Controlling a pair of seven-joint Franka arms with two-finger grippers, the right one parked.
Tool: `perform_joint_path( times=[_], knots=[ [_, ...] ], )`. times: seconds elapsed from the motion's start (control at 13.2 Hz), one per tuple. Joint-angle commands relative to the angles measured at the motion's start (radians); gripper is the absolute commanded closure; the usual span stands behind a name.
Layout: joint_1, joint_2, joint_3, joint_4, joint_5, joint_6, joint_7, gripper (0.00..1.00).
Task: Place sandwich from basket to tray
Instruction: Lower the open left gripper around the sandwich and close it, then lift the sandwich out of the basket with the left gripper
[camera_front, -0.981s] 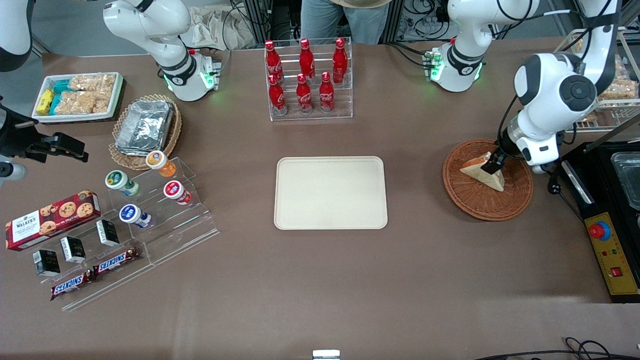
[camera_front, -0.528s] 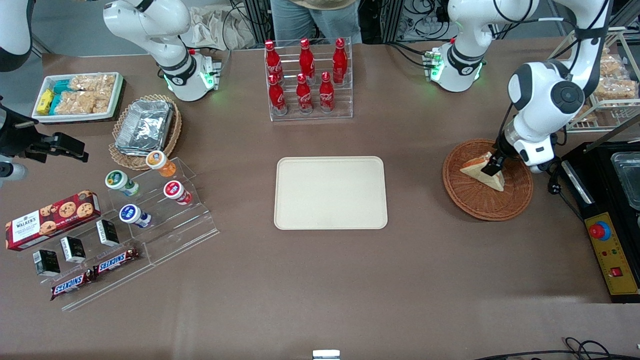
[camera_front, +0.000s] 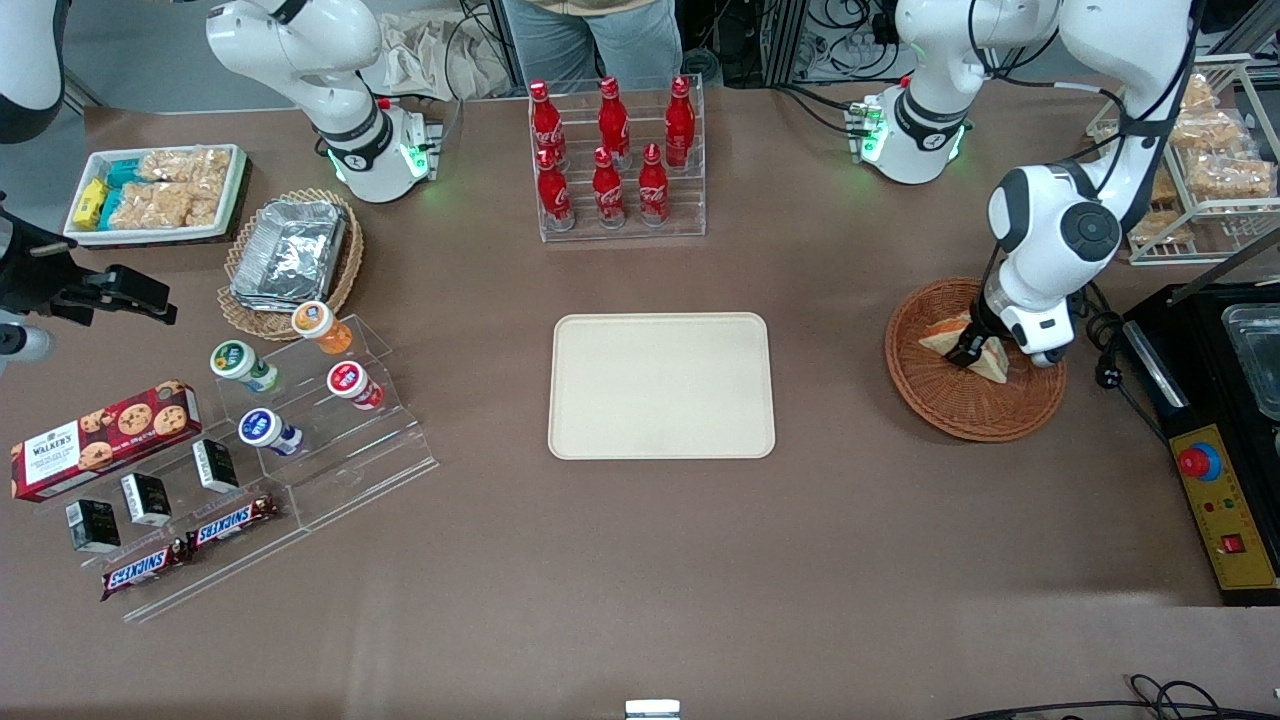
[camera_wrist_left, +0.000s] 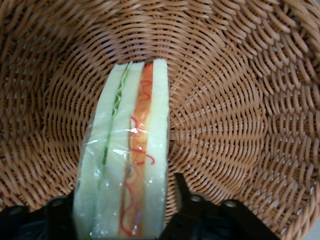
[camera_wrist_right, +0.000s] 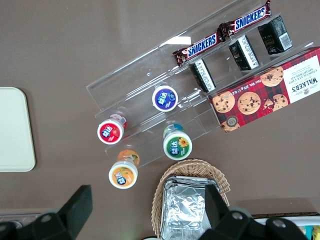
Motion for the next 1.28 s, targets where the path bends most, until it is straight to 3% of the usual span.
perform_joint_path(
  times=[0.0,0.23,0.38,0.53,0.75,0.91,1.06,1.21],
  knots=[
    [0.011,0.013,-0.008,-0.002,0.029,0.056,-0.01,1.0],
    [0.003,-0.088,-0.013,0.001,0.029,0.001,0.036,1.0],
    [0.002,-0.212,-0.025,0.068,0.03,-0.231,0.136,1.0],
    [0.0,-0.27,-0.044,0.229,0.026,-0.493,0.255,1.0],
    [-0.03,-0.169,-0.088,0.621,0.0,-0.869,0.4,1.0],
    [-0.073,-0.133,-0.097,0.74,-0.019,-0.951,0.457,1.0],
    [-0.153,-0.138,-0.103,0.741,-0.011,-0.949,0.519,1.0],
    [-0.225,-0.106,-0.116,0.747,-0.051,-0.923,0.533,1.0]
  ],
)
